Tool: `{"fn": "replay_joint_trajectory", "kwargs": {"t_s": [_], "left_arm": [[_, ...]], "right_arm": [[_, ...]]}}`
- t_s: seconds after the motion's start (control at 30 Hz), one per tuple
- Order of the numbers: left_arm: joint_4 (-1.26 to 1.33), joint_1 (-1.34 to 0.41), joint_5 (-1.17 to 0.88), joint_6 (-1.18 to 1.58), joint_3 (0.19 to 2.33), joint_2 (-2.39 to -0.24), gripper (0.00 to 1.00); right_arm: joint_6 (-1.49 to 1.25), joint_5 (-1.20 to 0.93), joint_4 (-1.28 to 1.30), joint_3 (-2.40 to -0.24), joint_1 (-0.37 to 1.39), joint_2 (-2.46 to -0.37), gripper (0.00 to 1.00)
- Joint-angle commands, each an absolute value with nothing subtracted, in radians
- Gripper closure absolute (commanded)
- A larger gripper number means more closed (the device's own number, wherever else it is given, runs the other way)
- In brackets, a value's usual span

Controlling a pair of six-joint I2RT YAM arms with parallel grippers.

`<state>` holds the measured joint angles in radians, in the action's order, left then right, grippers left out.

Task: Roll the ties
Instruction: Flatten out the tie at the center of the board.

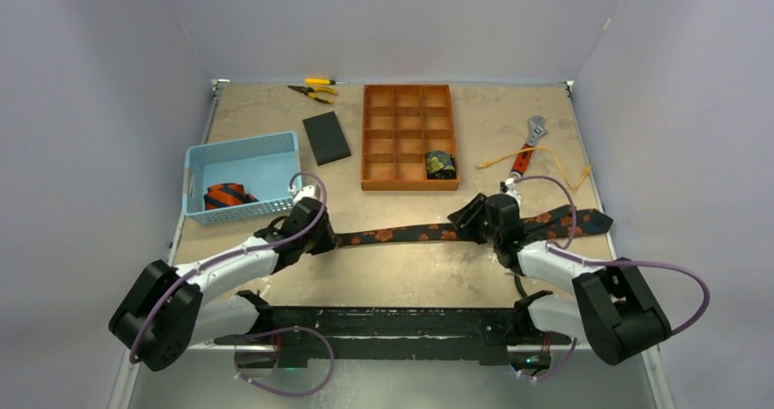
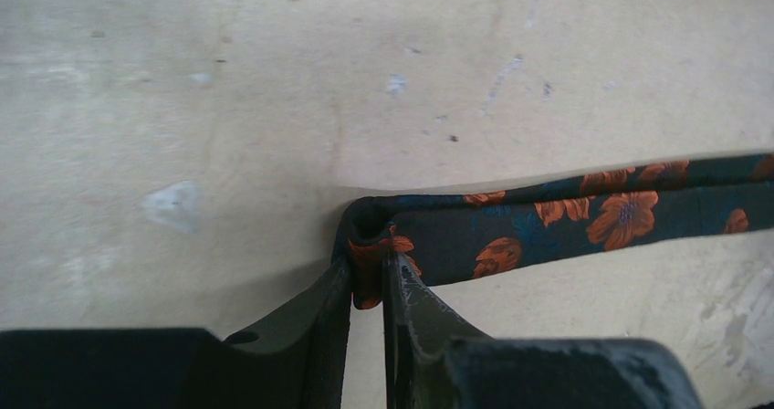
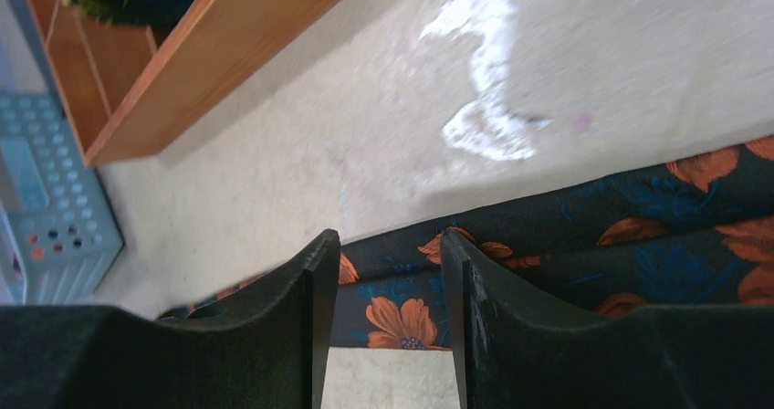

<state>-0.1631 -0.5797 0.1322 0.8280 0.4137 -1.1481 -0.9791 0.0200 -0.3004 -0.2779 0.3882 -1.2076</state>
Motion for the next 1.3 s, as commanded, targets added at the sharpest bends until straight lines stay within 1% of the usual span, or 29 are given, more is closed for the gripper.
{"fn": "replay_joint_trajectory", "kwargs": {"t_s": [0.0, 0.1, 0.23, 0.3, 0.37, 0.4, 0.47, 0.53, 0.63, 0.7, 0.9, 1.07, 1.27], "left_arm": [[-0.078, -0.659, 0.090, 0.848, 0.406, -1.214, 0.82], [-0.044, -0.706, 0.103, 0.863, 0.425, -1.254, 0.82], [-0.016, -0.712, 0.113, 0.869, 0.429, -1.279, 0.80], [-0.041, -0.710, 0.136, 0.868, 0.435, -1.264, 0.72], [-0.072, -0.710, 0.163, 0.862, 0.439, -1.226, 0.60], [-0.091, -0.710, 0.179, 0.855, 0.444, -1.206, 0.53], [-0.138, -0.703, 0.193, 0.834, 0.461, -1.168, 0.46], [-0.182, -0.673, 0.164, 0.803, 0.476, -1.149, 0.43], [-0.244, -0.596, 0.115, 0.753, 0.483, -1.139, 0.42], [-0.259, -0.586, 0.105, 0.747, 0.484, -1.131, 0.42], [-0.284, -0.584, 0.111, 0.749, 0.504, -1.109, 0.44], [-0.250, -0.577, 0.087, 0.744, 0.500, -1.119, 0.46], [-0.197, -0.576, 0.084, 0.749, 0.501, -1.199, 0.56]], "right_arm": [[-0.970, 0.112, -0.097, -0.336, 0.309, -1.197, 0.51], [-0.917, 0.116, -0.054, -0.373, 0.239, -1.173, 0.51], [-0.835, 0.131, -0.026, -0.436, 0.222, -1.139, 0.51], [-0.758, 0.136, -0.040, -0.475, 0.227, -1.133, 0.51], [-0.730, 0.095, -0.052, -0.495, 0.254, -1.128, 0.50], [-0.715, 0.075, -0.067, -0.499, 0.276, -1.128, 0.49], [-0.693, 0.047, -0.082, -0.520, 0.349, -1.137, 0.49], [-0.661, -0.012, -0.136, -0.533, 0.417, -1.157, 0.50], [-0.640, -0.187, -0.240, -0.530, 0.463, -1.202, 0.51], [-0.628, -0.244, -0.298, -0.529, 0.493, -1.224, 0.52], [-0.608, -0.255, -0.336, -0.580, 0.614, -1.337, 0.54], [-0.636, -0.271, -0.413, -0.563, 0.653, -1.383, 0.56], [-0.600, -0.242, -0.388, -0.604, 0.725, -1.418, 0.56]]}}
